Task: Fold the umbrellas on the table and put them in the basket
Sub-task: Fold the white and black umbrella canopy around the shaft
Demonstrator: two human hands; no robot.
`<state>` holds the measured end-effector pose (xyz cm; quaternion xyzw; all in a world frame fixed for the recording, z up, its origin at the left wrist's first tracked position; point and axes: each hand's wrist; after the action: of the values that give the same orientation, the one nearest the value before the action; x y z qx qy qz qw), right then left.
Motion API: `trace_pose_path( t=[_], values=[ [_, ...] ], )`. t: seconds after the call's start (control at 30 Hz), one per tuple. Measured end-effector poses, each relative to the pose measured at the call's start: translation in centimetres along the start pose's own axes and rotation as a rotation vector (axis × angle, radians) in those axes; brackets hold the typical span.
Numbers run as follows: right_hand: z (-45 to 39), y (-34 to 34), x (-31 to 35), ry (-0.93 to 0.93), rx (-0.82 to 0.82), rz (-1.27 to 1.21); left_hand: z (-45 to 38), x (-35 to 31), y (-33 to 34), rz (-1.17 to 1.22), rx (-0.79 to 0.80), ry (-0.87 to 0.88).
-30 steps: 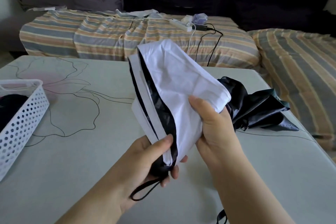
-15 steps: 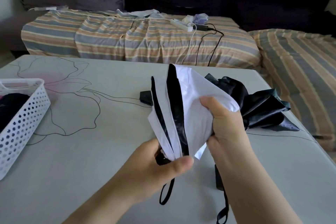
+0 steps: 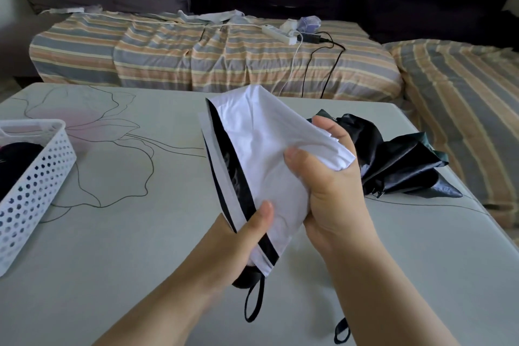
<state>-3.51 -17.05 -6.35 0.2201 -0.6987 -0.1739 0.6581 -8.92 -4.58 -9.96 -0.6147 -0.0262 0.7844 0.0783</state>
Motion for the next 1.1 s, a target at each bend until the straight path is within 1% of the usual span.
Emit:
trace_pose_path(
  t=[0.03, 0.1, 0.13, 0.17, 0.2, 0.23, 0.33, 0.43, 0.5, 0.53, 0.57, 0.63, 0.7, 0.77, 0.83, 0.9, 0.97, 1.03, 1.1],
  values=[
    [0.0, -0.1, 0.1, 0.018, 0.029, -0.019, 0.2, -0.1, -0.3, 0.002, 0.097, -0.028],
    [-0.1, -0.5, 0.1, 0.067, 0.075, -0.077, 0.5, 0.0, -0.8, 0.084, 0.334, -0.083],
    [-0.2, -0.7, 0.0, 0.091, 0.093, -0.103, 0.7, -0.2, -0.8, 0.138, 0.425, -0.091],
    [-0.3, -0.8, -0.1, 0.117, 0.1, -0.118, 0.9, -0.5, -0.7, 0.156, 0.475, -0.093],
    [-0.3, -0.9, 0.0, 0.145, 0.102, -0.124, 1.1, -0.8, -0.5, 0.136, 0.476, -0.1],
    [-0.4, -1.0, 0.0, 0.17, 0.091, -0.119, 1.2, -1.1, -0.3, 0.098, 0.435, -0.099],
    [-0.7, -1.5, 0.2, 0.19, -0.01, -0.037, 1.0, -1.5, 0.7, -0.004, 0.227, -0.048],
    [-0.7, -1.3, 0.2, 0.172, -0.174, 0.08, 0.5, -1.0, 1.2, -0.209, -0.038, 0.082],
    [-0.8, -1.3, 0.1, 0.165, -0.267, 0.093, 0.6, -0.5, 1.6, -0.35, -0.157, 0.211],
    [-0.9, -1.4, 0.1, 0.156, -0.297, 0.076, 0.6, -0.2, 1.8, -0.392, -0.167, 0.247],
    [-0.9, -1.5, 0.1, 0.149, -0.312, 0.061, 0.7, 0.0, 2.0, -0.375, -0.154, 0.239],
    [-0.8, -1.4, 0.3, 0.135, -0.3, 0.037, 0.6, -0.2, 1.8, -0.24, -0.066, 0.115],
    [-0.7, -1.4, 0.3, 0.121, -0.271, 0.015, 0.3, -0.8, 1.2, -0.082, 0.086, -0.043],
    [-0.6, -1.5, 0.2, 0.129, -0.231, -0.006, 0.1, -1.2, 0.4, -0.012, 0.207, -0.118],
    [-0.6, -1.5, 0.2, 0.151, -0.177, -0.051, 0.5, -1.4, -0.1, 0.004, 0.251, -0.139],
    [-0.5, -1.4, 0.3, 0.17, -0.119, -0.125, 0.9, -1.7, -0.2, 0.059, 0.249, -0.127],
    [-0.7, -1.6, 0.5, 0.171, -0.084, -0.145, 1.1, -1.7, 0.0, 0.1, 0.201, -0.1],
    [-1.0, -1.7, 0.5, 0.19, -0.066, -0.08, 0.9, -1.5, 0.6, 0.094, 0.117, -0.068],
    [-1.1, -1.5, 0.0, 0.201, -0.082, 0.038, 0.8, -1.1, 1.0, 0.018, 0.022, -0.004]
  ],
)
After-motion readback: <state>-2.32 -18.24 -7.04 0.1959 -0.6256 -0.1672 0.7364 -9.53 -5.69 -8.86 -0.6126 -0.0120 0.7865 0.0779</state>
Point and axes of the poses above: each hand's wrist, its own z-axis away from the middle knuckle, its own y-axis out of the palm, x = y × z, and after that the axes turned 7 degrees about -z, right-handed
